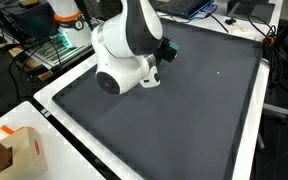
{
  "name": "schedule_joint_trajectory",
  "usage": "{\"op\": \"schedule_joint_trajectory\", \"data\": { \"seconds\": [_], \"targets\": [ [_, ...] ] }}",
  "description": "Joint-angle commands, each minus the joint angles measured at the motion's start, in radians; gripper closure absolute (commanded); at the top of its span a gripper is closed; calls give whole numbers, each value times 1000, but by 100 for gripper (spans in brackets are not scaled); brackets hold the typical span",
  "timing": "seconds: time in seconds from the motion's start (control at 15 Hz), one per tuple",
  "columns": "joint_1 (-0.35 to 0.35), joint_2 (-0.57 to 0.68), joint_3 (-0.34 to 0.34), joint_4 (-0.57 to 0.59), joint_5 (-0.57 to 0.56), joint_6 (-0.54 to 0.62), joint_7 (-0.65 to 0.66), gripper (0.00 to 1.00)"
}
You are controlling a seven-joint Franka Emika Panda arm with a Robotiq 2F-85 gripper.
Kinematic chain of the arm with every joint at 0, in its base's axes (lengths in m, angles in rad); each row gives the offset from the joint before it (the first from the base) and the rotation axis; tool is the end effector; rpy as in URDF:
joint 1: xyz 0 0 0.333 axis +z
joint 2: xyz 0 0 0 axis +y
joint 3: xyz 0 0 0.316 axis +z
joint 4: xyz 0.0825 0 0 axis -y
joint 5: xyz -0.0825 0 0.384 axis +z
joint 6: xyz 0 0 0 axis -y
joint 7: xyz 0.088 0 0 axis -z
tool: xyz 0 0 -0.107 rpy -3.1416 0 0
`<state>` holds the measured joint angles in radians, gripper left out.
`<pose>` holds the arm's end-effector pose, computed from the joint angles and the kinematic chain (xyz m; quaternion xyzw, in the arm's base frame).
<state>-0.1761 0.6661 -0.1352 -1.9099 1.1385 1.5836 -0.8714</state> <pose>0.5477 -0.0749 0.1463 -0.8086 0.0454 0.0853 0.5804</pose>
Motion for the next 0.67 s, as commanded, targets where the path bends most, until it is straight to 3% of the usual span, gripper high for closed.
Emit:
{"op": "schedule_joint_trajectory", "data": {
  "seconds": [0.0, 0.6],
  "targets": [
    [12, 65, -1, 43, -99, 47, -46, 75],
    [18, 56, 4, 67, -207, 76, -91, 75]
  ]
}}
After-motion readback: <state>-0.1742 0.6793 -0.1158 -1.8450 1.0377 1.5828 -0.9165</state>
